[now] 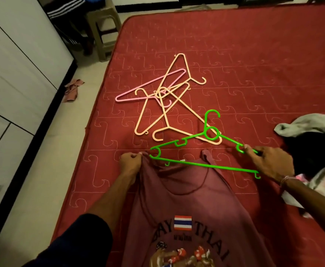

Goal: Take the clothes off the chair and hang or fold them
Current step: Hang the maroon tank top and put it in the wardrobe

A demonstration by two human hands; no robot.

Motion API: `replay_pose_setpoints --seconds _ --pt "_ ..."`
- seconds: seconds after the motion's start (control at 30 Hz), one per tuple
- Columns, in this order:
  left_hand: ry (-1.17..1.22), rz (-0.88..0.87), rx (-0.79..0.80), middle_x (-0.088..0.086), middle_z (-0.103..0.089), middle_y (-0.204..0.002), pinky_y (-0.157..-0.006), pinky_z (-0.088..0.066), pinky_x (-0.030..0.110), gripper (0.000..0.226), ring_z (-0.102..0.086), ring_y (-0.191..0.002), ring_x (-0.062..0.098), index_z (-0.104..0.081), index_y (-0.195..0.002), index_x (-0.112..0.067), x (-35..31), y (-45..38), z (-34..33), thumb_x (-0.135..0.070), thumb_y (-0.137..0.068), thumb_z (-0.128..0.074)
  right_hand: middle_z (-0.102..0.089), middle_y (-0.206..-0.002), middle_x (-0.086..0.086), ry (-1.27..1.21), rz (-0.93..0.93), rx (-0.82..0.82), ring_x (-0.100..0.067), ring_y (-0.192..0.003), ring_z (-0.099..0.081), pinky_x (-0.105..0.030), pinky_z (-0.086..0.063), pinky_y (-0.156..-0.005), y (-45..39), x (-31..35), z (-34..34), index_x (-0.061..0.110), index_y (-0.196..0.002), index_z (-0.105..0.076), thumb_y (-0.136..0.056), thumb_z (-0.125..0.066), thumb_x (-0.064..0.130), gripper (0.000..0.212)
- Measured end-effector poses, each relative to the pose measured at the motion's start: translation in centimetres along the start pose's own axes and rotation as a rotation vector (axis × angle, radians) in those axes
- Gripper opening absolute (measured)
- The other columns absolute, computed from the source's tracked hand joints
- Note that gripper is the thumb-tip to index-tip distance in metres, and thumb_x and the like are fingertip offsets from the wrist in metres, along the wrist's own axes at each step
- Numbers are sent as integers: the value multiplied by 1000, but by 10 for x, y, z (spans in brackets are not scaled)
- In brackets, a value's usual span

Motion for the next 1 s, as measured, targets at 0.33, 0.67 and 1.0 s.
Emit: replay_pose_setpoints --seconds 0.33,0.67,1.0 --pt "484 314 159 4 -64 -54 -44 -48 20 15 -58 -43 14 -67 -71 -4 -12 4 -2 -4 -86 -63 -61 -56 -5 59 61 -7 -26 -53 -54 -25 -36 -51 6 4 3 34 -100 -78 -88 -31 76 65" --pt "133 64 218 6 -74 -90 -71 -55 33 14 -67 -80 20 -77 -94 -14 -15 -5 0 -12 -92 -63 -45 -40 3 -2 149 5 -16 -40 -49 -23 -42 -44 19 58 -15 30 -75 -72 -89 -19 80 74" --pt "-231 -257 212 6 -74 -86 -74 -61 46 15 -67 -75 19 -77 -102 -10 -34 -10 28 -13 -92 -66 -57 -52 -3 -60 142 1 -28 -57 -63 -26 -37 -50 34 114 -33 36 -92 -76 -93 -30 76 60"
Point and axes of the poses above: each hand's wrist, its own y-axis away from the middle knuckle, its own z-axis out of the back of the hand, x = y × z, the point moved 4 cm from there along -y, towards the middle knuckle
